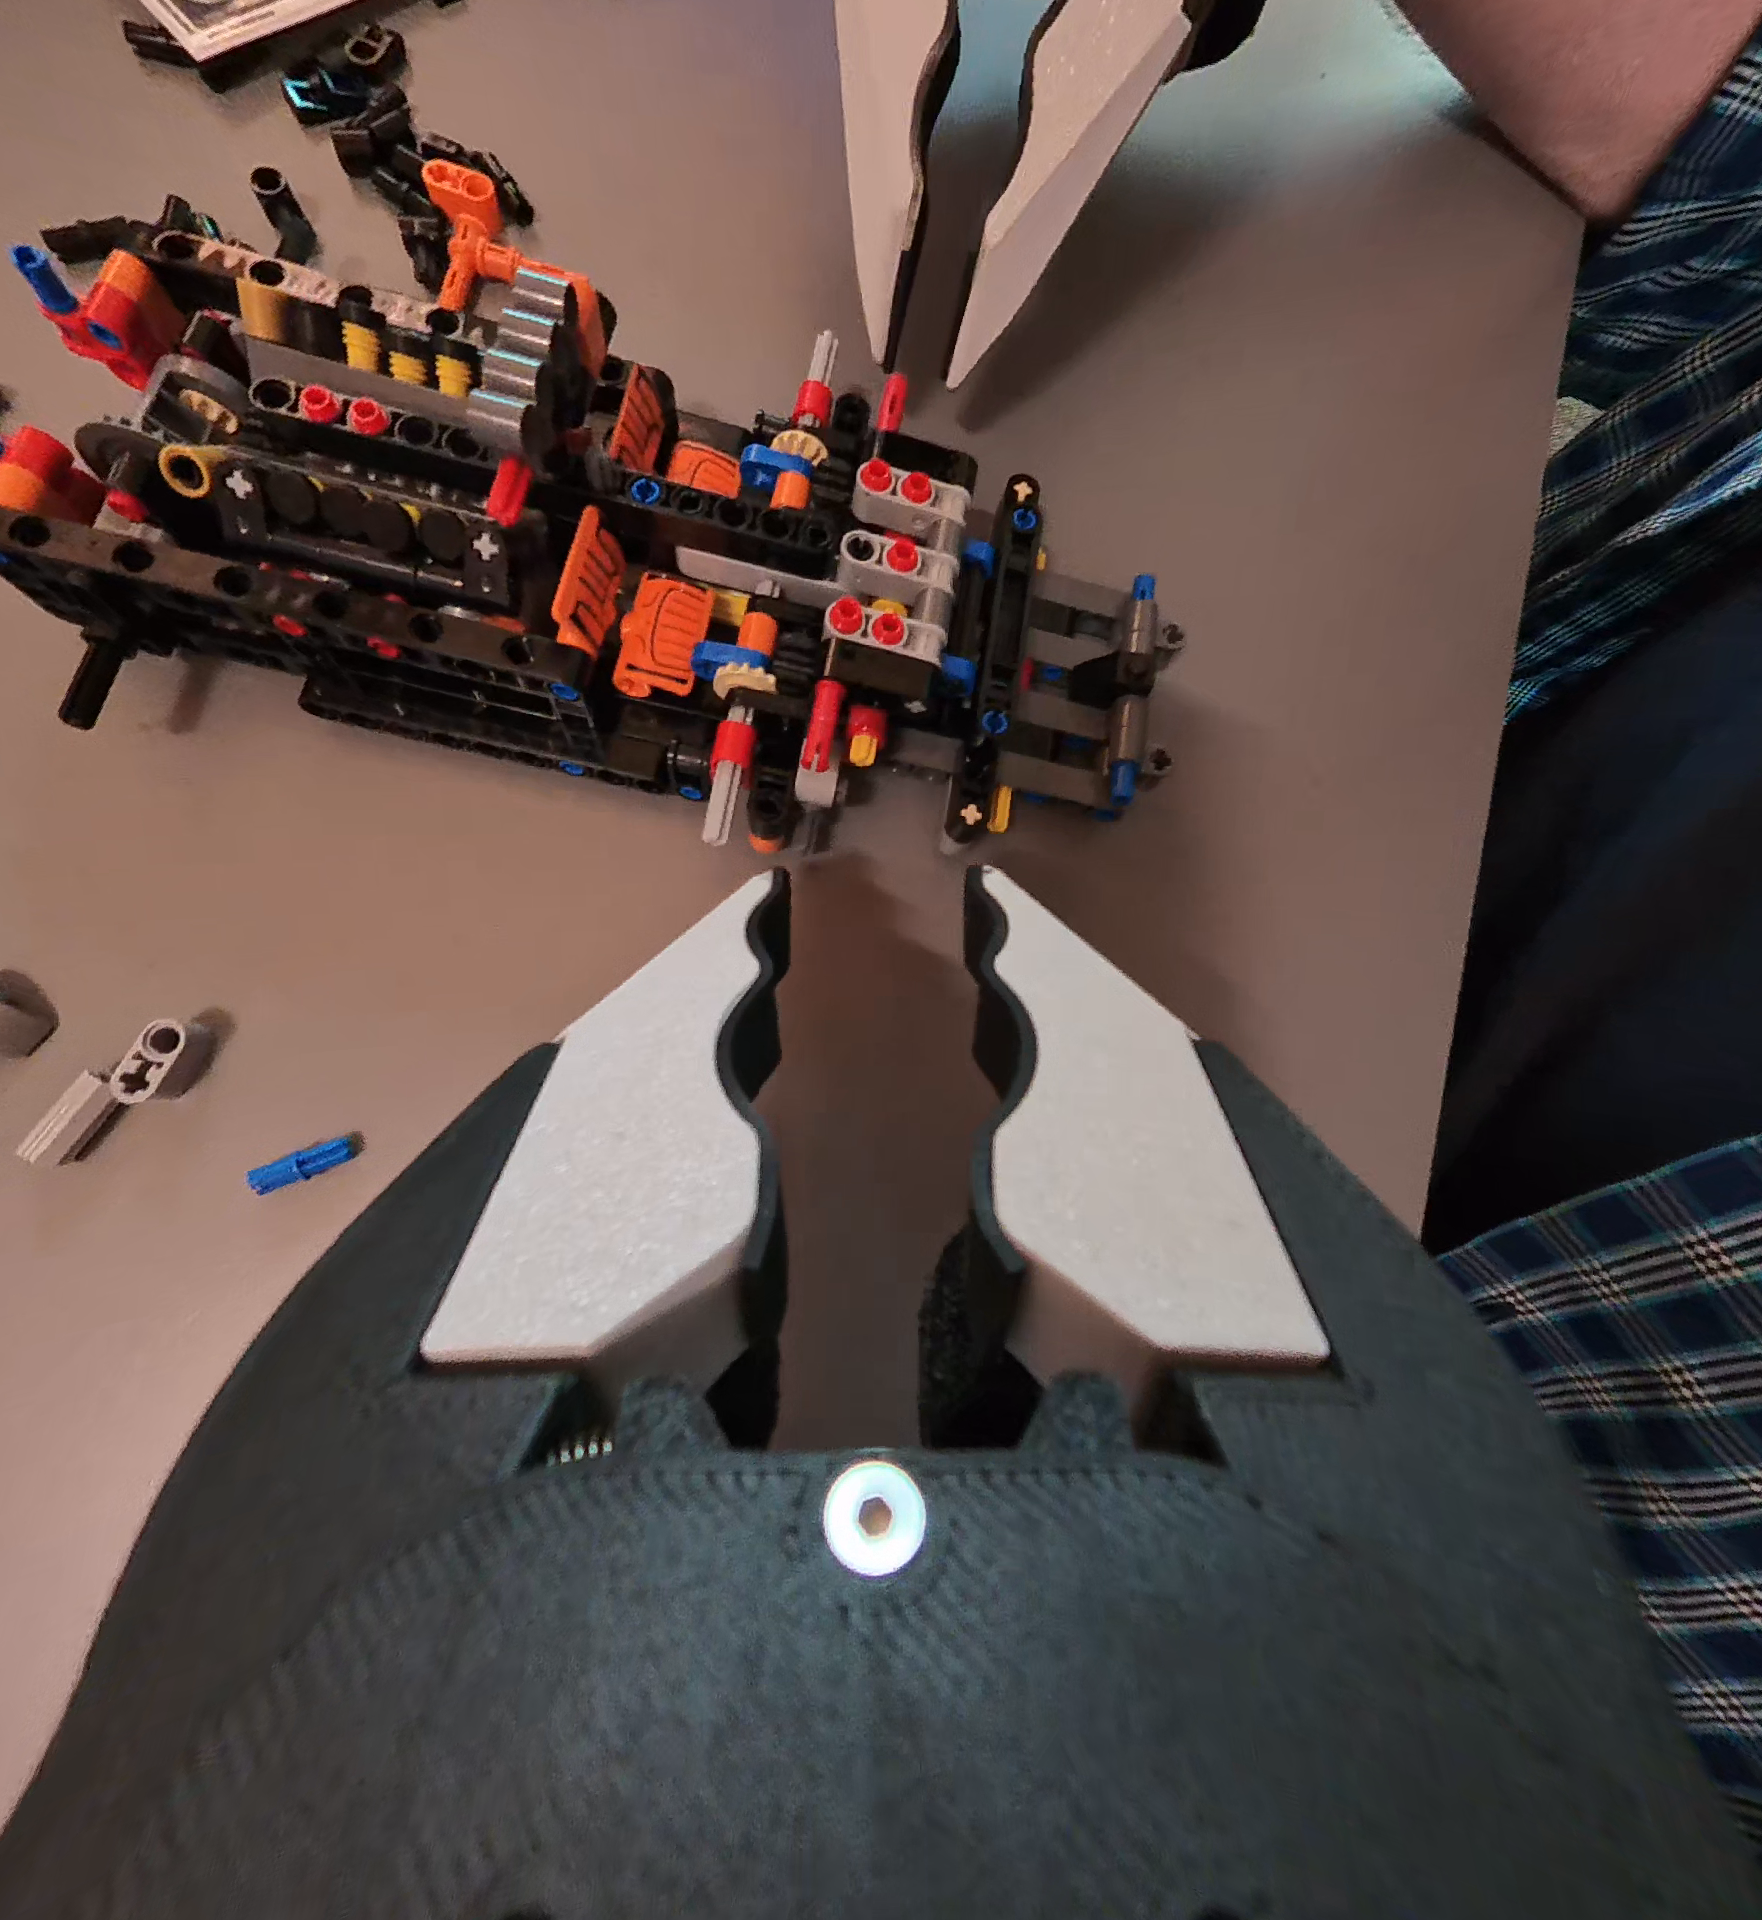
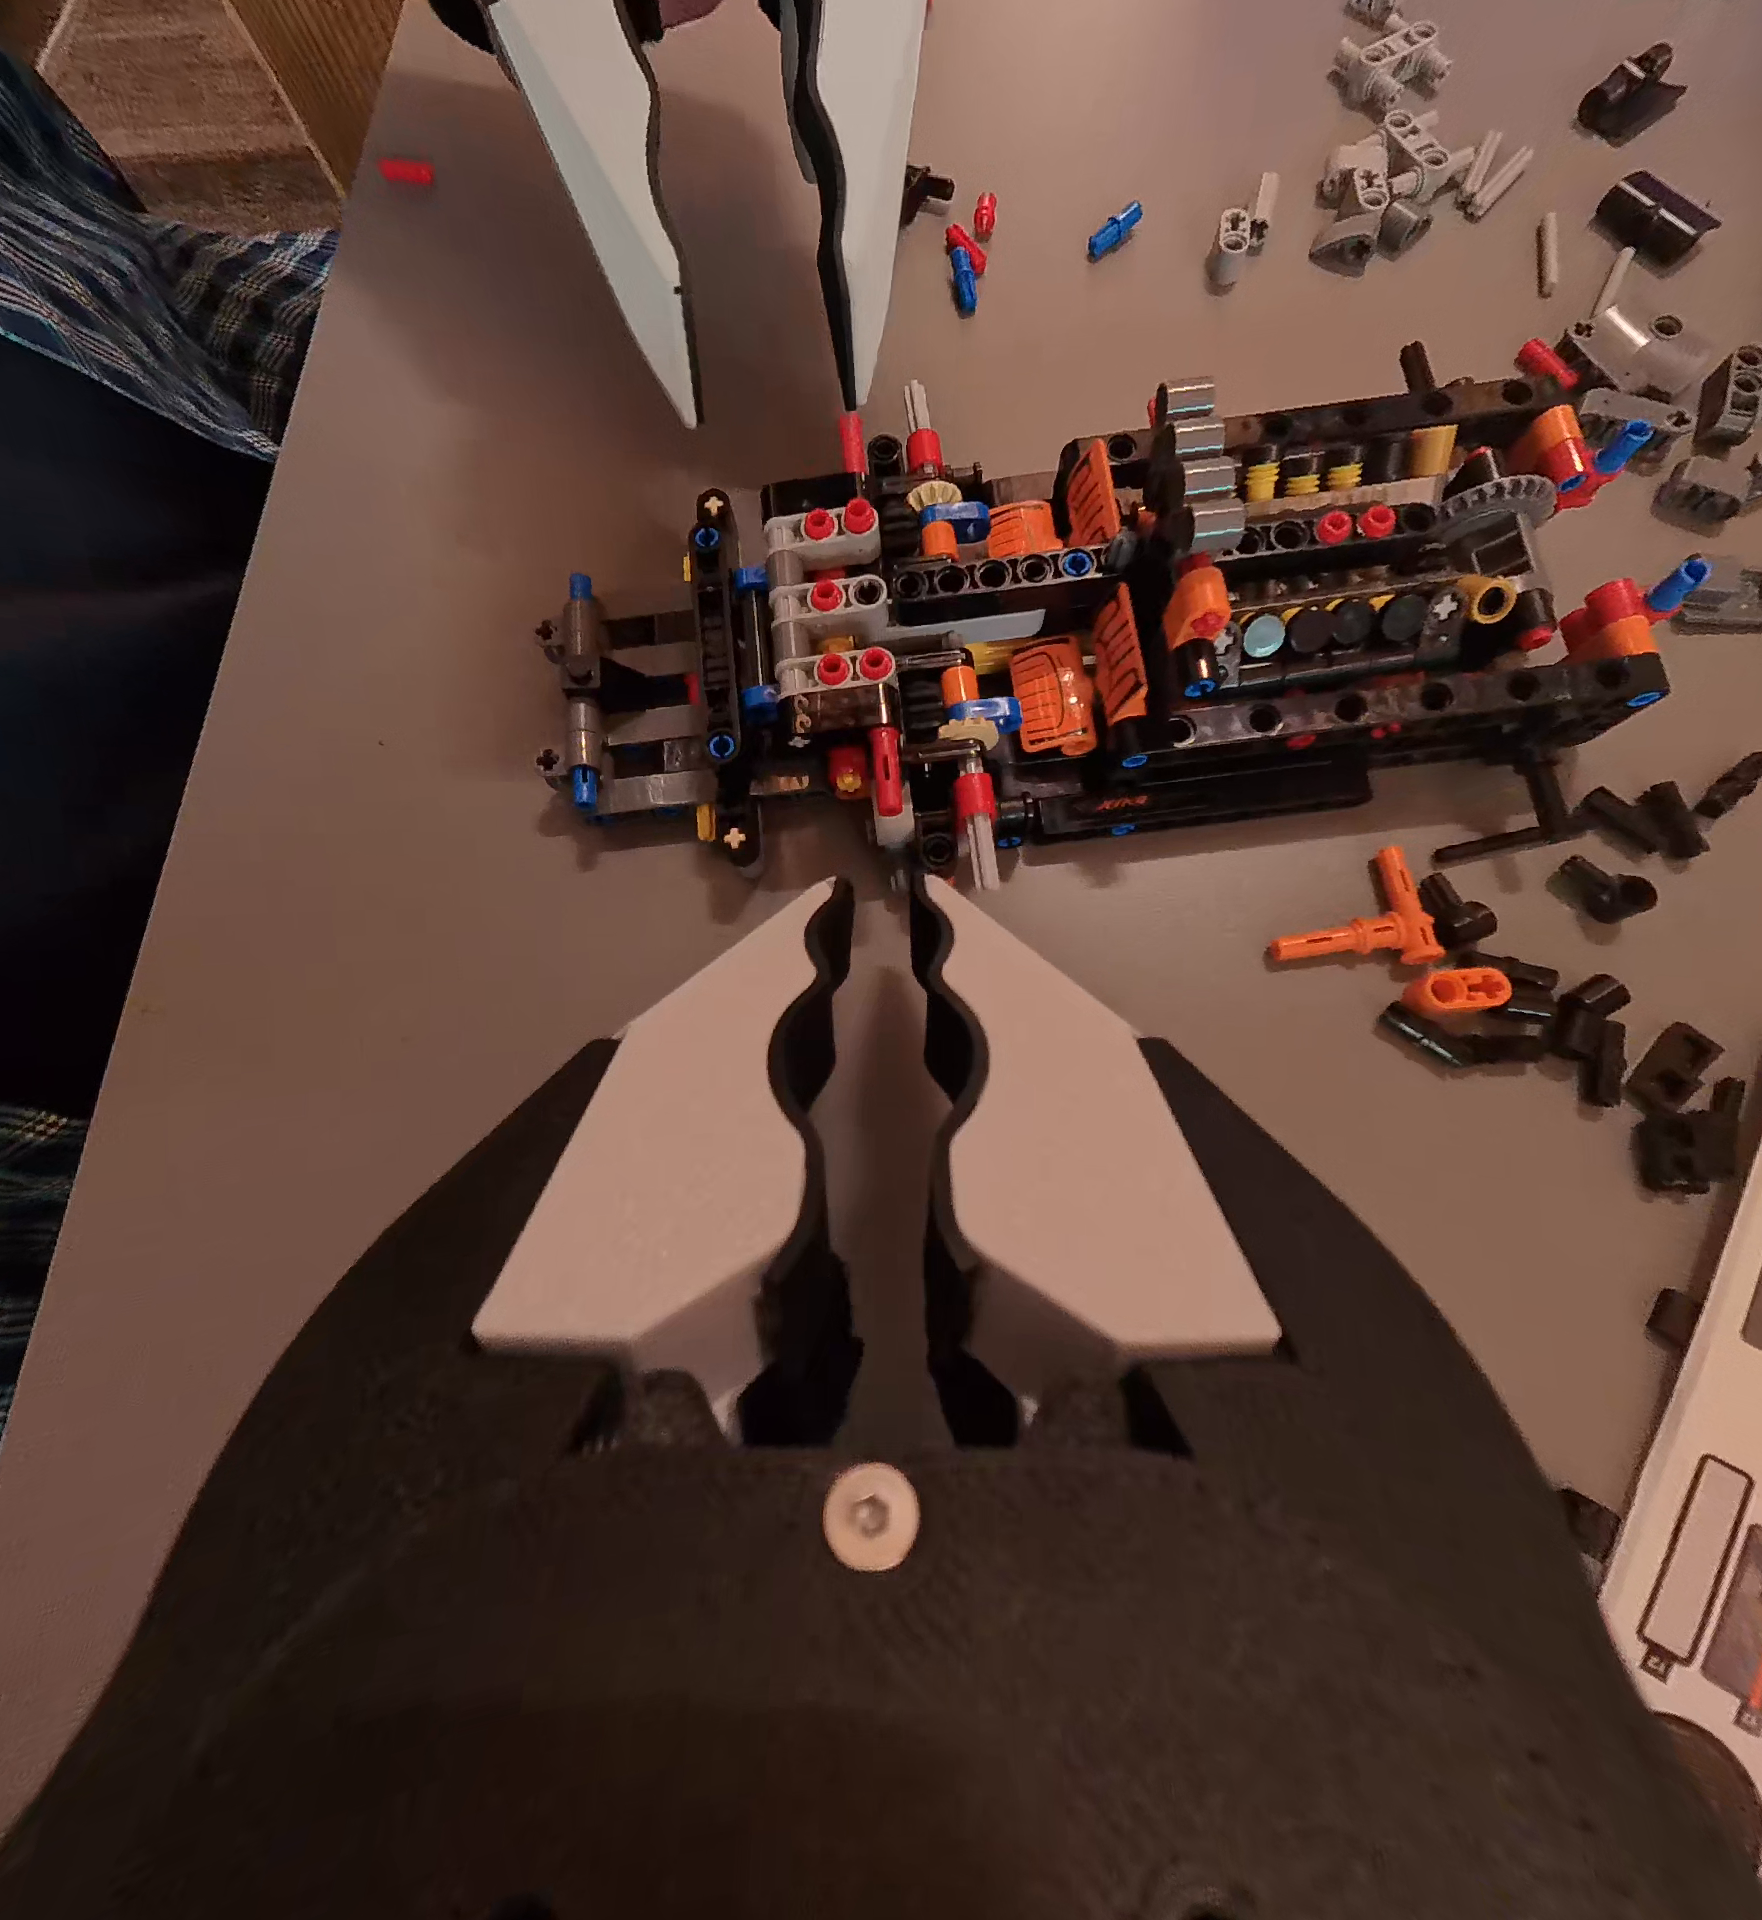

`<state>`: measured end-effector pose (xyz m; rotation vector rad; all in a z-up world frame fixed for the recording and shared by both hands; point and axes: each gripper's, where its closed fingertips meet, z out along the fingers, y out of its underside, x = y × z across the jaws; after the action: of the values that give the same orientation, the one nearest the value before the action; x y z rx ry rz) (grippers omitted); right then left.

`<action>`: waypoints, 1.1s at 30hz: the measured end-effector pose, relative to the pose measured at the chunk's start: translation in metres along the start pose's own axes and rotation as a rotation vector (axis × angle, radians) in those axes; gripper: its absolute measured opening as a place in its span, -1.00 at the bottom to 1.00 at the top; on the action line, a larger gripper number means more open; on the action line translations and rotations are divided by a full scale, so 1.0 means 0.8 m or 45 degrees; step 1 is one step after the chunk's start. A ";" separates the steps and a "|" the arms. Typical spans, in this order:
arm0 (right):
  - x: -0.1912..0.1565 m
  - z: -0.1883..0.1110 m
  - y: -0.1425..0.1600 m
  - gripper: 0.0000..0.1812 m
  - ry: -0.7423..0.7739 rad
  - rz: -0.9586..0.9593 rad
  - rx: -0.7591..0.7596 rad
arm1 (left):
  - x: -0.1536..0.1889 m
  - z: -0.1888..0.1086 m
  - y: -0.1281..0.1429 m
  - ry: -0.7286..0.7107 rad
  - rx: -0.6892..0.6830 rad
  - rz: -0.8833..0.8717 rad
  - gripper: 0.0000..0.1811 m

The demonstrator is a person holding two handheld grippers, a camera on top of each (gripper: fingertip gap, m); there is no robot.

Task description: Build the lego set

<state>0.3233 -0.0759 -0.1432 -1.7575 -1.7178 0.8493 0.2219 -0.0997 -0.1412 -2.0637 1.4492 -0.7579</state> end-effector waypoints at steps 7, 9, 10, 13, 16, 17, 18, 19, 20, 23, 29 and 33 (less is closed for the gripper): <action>0.001 -0.001 0.000 -0.90 0.004 0.002 0.003 | 0.005 0.001 -0.001 0.020 0.003 0.005 -0.64; 0.001 -0.001 0.000 -0.90 0.002 0.004 0.001 | 0.007 0.002 -0.001 0.025 0.004 0.009 -0.64; 0.001 -0.001 0.000 -0.90 0.002 0.003 0.001 | 0.007 0.003 -0.001 0.025 0.003 0.010 -0.64; 0.001 0.000 0.000 -0.89 0.005 0.003 -0.003 | 0.009 0.005 -0.001 0.030 0.000 0.011 -0.64; 0.002 -0.001 0.000 -0.89 0.009 0.003 -0.002 | 0.010 0.005 -0.001 0.035 0.000 0.012 -0.64; 0.002 -0.001 0.000 -0.89 0.011 0.004 -0.002 | 0.011 0.006 -0.001 0.036 0.001 0.012 -0.64; 0.002 -0.001 0.000 -0.89 0.012 0.005 -0.002 | 0.011 0.006 -0.001 0.037 0.002 0.011 -0.64; 0.002 -0.002 0.000 -0.89 0.012 0.004 -0.001 | 0.011 0.006 -0.001 0.038 0.002 0.011 -0.64; 0.002 -0.002 0.000 -0.88 0.012 0.004 0.000 | 0.011 0.007 -0.001 0.039 0.002 0.011 -0.64; 0.002 -0.002 0.000 -0.88 0.015 0.002 -0.001 | 0.012 0.008 -0.001 0.040 -0.001 0.014 -0.64; 0.003 -0.003 0.000 -0.87 0.020 0.006 0.003 | 0.012 0.009 -0.001 0.038 -0.001 0.014 -0.64; 0.005 -0.004 -0.001 -0.87 0.025 0.008 0.008 | 0.012 0.008 -0.002 0.034 0.002 0.015 -0.64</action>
<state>0.3251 -0.0719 -0.1410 -1.7625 -1.6962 0.8359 0.2301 -0.1074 -0.1432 -2.0497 1.4736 -0.7846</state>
